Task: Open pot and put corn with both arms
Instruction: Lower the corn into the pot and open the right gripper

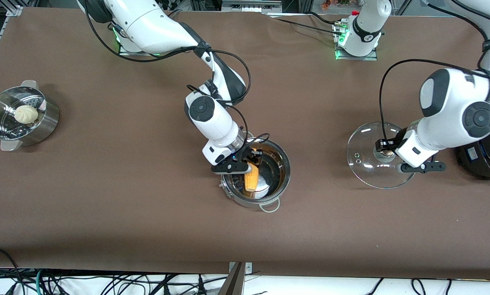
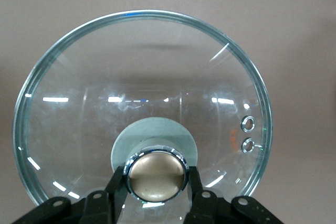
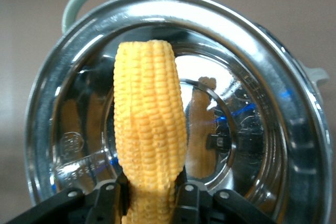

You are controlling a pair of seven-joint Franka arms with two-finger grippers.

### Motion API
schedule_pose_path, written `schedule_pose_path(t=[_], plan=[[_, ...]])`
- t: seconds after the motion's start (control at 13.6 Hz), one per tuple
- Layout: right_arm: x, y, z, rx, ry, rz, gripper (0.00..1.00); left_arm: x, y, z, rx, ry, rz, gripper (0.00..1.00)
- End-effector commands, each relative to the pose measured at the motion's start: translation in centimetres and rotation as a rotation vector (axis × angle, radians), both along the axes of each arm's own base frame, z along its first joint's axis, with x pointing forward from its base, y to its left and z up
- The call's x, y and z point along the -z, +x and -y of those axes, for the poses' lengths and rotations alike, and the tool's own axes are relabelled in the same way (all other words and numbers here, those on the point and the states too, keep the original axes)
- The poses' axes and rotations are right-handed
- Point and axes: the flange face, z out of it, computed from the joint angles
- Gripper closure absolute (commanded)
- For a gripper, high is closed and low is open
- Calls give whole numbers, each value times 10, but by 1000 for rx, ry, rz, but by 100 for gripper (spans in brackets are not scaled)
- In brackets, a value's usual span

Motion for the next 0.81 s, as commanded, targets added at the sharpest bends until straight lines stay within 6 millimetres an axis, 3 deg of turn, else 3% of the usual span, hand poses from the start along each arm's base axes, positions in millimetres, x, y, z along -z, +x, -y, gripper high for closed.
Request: schedule_pose_path(t=[0.0, 0.29, 0.44, 0.59, 0.66, 0.74], plan=[[-6, 1, -10, 5, 24, 5, 0, 28, -40, 0, 60, 18, 28, 100], [-21, 4, -6, 0, 18, 21, 0, 90, -50, -16, 94, 10, 80, 100], [-31, 3, -4, -7, 0, -1, 0, 110, -53, -22, 116, 3, 94, 100], [-54, 17, 24, -22, -125, 34, 0, 131, -53, -30, 113, -3, 86, 100], [-72, 19, 39, -40, -195, 35, 0, 137, -54, -33, 106, -5, 75, 82], [-90, 22, 52, -36, -229, 27, 0, 137, -53, -33, 106, -6, 74, 20]])
